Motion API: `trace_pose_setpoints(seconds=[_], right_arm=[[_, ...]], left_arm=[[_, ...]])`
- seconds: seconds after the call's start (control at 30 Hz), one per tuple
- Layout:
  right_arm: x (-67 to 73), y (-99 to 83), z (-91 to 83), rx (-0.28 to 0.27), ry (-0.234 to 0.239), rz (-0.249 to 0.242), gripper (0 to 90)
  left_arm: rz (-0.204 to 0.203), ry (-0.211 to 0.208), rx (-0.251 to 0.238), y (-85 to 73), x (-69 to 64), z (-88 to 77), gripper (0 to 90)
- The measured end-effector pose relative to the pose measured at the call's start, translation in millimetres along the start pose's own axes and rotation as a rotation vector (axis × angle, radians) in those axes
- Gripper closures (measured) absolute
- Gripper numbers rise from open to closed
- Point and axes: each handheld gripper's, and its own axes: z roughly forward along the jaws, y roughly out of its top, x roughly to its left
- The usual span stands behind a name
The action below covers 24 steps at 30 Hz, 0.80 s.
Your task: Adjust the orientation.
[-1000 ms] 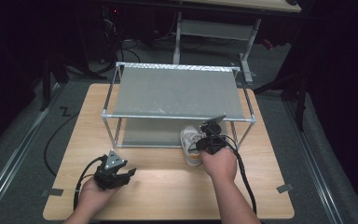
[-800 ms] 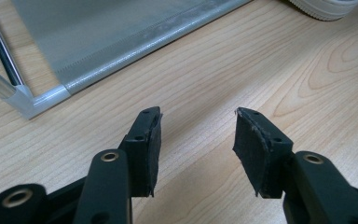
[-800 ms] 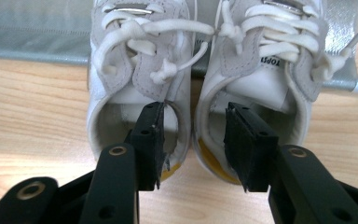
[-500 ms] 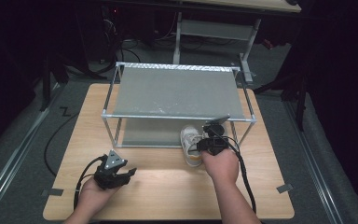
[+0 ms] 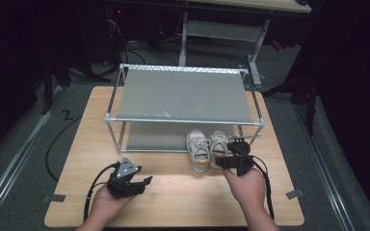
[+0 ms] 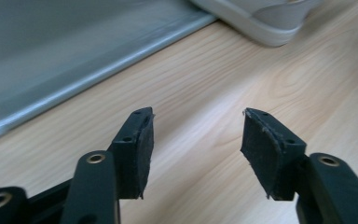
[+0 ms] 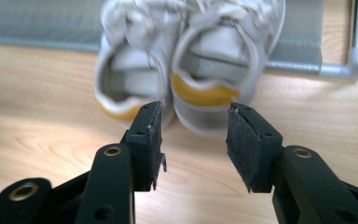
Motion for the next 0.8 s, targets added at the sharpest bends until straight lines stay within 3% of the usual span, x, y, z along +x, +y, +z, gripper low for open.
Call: trace_pose_setpoints(seconds=[0.07,0.1,0.17,0.23,0.33,0.4,0.47,0.57,0.7,0.8], right_arm=[[-6.5,-11.8,2.0,-0.015,0.013,-0.006,57.7],[-9.8,-18.2,3.8,-0.028,0.02,-0.014,58.5],[-15.2,-30.6,9.3,-0.06,0.036,-0.044,60.8],[-17.5,-40.1,13.9,-0.107,0.031,-0.09,64.4],[-19.3,-52.0,20.0,-0.191,0.003,-0.192,76.6],[-18.7,-58.7,23.2,-0.244,-0.036,-0.259,83.4],[-19.9,-65.4,28.5,-0.296,-0.028,-0.306,89.5],[-22.6,-63.0,32.8,-0.332,0.043,-0.264,90.0],[-17.5,-57.4,32.4,-0.401,0.077,-0.218,90.0],[-12.3,-52.1,42.0,-0.39,0.031,-0.206,90.0]], left_arm=[[-0.009,-0.026,0.003,5.2,-12.3,9.2,41.2],[0.006,-0.029,0.011,8.7,-22.0,15.3,39.9],[0.033,-0.012,0.013,12.6,-35.7,23.8,38.9],[0.016,-0.005,-0.009,17.1,-47.7,34.2,40.9],[-0.048,-0.012,-0.042,23.9,-67.4,54.6,54.0],[-0.041,0.011,-0.037,26.9,-77.4,63.5,63.7],[-0.052,0.031,-0.055,32.9,-90.8,75.1,75.7],[-0.043,0.077,-0.07,45.0,-106.5,90.4,88.2],[-0.085,0.129,-0.084,60.4,-112.5,107.7,89.8],[-0.094,0.163,-0.139,70.0,-113.0,110.6,89.9]])
